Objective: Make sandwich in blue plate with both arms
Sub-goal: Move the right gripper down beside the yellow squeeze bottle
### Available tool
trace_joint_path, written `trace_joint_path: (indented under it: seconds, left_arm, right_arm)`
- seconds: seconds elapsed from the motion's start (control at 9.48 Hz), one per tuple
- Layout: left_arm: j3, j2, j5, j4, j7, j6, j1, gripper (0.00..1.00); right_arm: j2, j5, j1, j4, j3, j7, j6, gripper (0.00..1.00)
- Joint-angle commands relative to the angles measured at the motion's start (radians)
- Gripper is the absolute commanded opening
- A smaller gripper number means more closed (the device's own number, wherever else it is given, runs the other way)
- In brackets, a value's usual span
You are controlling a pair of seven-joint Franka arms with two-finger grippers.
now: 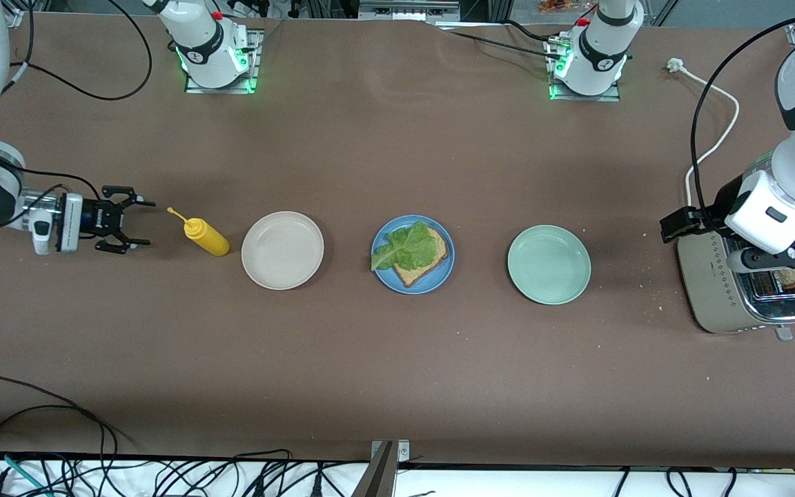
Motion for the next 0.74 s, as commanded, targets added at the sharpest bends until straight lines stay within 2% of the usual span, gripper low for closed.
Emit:
trace_joint_path:
  seconds: [0.0,0.42,0.63]
  left_arm:
    - [-0.004,0.005,0.031,0.022,0.016,-0.022,0.0,1.0]
    - [-0.004,0.004,0.031,0.022,0.015,-0.022,0.0,1.0]
    - [-0.002,0.004,0.031,0.022,0.015,-0.022,0.0,1.0]
  right_arm:
    - [0.131,0.052,-0.093,0.157,0.115,-0.187,-0.057,1.0]
    - [0.154,0.116,-0.091,0.161,0.184,-0.311,-0.072,1.0]
    - [0.188,0.147,-0.087,0.157,0.186,-0.379,-0.091,1.0]
